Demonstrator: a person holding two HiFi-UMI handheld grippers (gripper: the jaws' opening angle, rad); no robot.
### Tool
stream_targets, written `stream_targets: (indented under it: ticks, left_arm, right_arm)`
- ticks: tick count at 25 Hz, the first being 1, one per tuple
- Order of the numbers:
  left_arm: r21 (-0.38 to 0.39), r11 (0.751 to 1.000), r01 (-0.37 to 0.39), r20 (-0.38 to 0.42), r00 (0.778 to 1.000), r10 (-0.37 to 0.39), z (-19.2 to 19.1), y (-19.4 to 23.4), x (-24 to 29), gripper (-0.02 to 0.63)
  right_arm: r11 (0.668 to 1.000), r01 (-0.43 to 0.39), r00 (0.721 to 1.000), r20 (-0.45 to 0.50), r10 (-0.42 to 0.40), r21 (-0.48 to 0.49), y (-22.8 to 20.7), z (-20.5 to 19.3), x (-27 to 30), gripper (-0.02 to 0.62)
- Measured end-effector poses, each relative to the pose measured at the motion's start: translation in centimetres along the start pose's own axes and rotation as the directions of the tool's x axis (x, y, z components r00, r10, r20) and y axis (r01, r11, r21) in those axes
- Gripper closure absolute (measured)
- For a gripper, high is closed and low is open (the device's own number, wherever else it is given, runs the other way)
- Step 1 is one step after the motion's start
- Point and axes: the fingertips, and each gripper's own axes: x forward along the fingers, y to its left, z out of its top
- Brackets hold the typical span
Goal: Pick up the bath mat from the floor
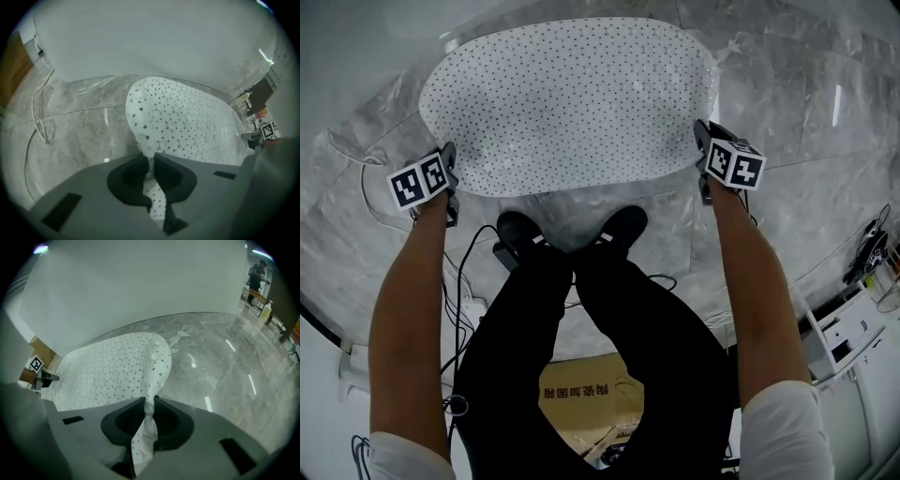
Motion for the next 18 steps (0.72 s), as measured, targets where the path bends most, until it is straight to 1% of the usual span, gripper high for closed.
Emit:
stream_targets:
  ticks: [3,7,12,15,18]
  left_arm:
    - [0.02,0.999,0.034,0.026,0.999,-0.034,0.4,-0.9,-2.2,0.575]
    - [0.004,0.996,0.09,0.069,0.994,-0.09,1.0,-3.0,-6.9,0.576]
    - [0.018,0.982,0.189,0.1,0.977,-0.19,2.2,-8.7,-14.0,0.577]
    - [0.006,0.974,0.226,0.121,0.967,-0.225,3.1,-11.8,-18.8,0.578]
    - [0.041,0.963,0.266,0.15,0.951,-0.269,3.4,-14.7,-24.8,0.578]
  right_arm:
    - [0.999,-0.04,0.999,0.028,0.04,-0.011,1.7,0.8,-2.1,0.528]
    - [0.996,-0.09,0.993,0.076,0.089,0.007,4.6,2.5,-6.5,0.534]
    - [0.988,-0.149,0.982,0.12,0.143,0.039,8.8,5.7,-13.0,0.535]
    - [0.984,-0.172,0.973,0.164,0.161,0.052,11.1,8.3,-17.6,0.54]
    - [0.981,-0.183,0.962,0.217,0.164,0.072,12.9,10.3,-23.6,0.541]
